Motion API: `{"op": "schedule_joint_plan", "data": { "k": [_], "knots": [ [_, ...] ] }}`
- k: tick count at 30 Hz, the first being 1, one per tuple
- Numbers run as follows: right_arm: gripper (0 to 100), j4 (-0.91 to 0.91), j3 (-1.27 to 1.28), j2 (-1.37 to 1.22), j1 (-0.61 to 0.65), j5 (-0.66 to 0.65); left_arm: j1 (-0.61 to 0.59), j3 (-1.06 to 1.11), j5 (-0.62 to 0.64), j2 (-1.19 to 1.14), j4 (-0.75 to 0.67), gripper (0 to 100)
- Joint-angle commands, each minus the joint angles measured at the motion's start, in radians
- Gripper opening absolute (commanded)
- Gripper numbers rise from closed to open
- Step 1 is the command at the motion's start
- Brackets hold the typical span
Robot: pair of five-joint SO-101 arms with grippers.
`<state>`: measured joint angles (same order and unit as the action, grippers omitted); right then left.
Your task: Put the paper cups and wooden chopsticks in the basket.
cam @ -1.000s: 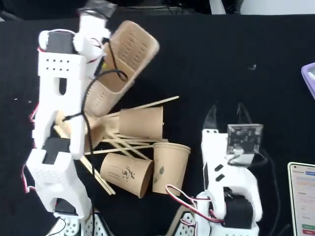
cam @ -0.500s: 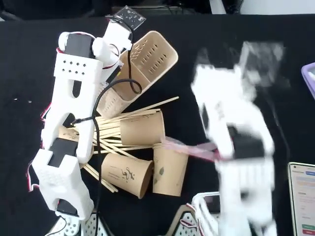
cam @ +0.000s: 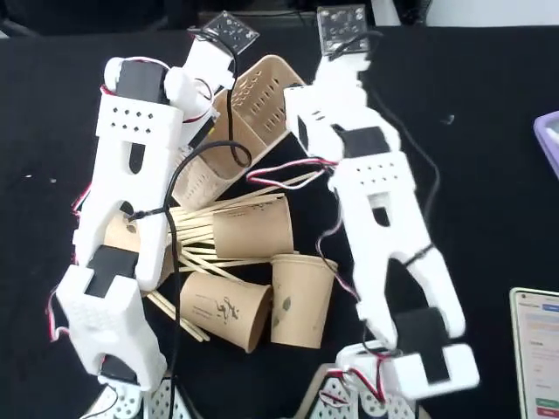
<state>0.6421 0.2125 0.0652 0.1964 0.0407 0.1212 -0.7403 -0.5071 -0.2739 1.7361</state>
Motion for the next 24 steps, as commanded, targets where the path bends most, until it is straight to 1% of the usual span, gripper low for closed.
{"op": "schedule_joint_plan", "data": {
  "k": [1,3,5,8,12,14,17,18,21,24],
  "knots": [
    [20.1,-0.061,-0.054,-0.059,0.015,-0.041,0.021,-0.004,-0.011,0.012,-0.029,3],
    [12.9,-0.064,-0.061,-0.081,0.009,-0.063,0.022,-0.007,-0.011,0.011,-0.031,3],
    [2.0,-0.068,-0.059,-0.079,-0.006,-0.083,0.022,-0.007,-0.011,0.011,-0.031,3],
    [1.0,-0.06,-0.058,-0.071,-0.029,-0.092,0.018,-0.01,-0.009,0.011,-0.032,3],
    [1.0,-0.068,0.028,-0.004,-0.058,0.009,0.004,-0.008,0.014,0.011,-0.1,4],
    [1.0,-0.08,0.093,0.056,-0.074,0.061,-0.019,-0.01,0.11,0.015,-0.146,10],
    [1.0,-0.14,0.211,0.163,-0.08,0.097,-0.058,-0.012,0.281,0.02,-0.219,26],
    [1.0,-0.158,0.245,0.194,-0.08,0.1,-0.068,-0.013,0.333,0.021,-0.236,30],
    [1.0,-0.239,0.325,0.249,-0.077,0.098,-0.101,-0.082,0.456,0.021,-0.244,30],
    [1.0,-0.302,0.341,0.236,-0.08,0.098,-0.117,-0.188,0.5,0.021,-0.187,31]
  ]
}}
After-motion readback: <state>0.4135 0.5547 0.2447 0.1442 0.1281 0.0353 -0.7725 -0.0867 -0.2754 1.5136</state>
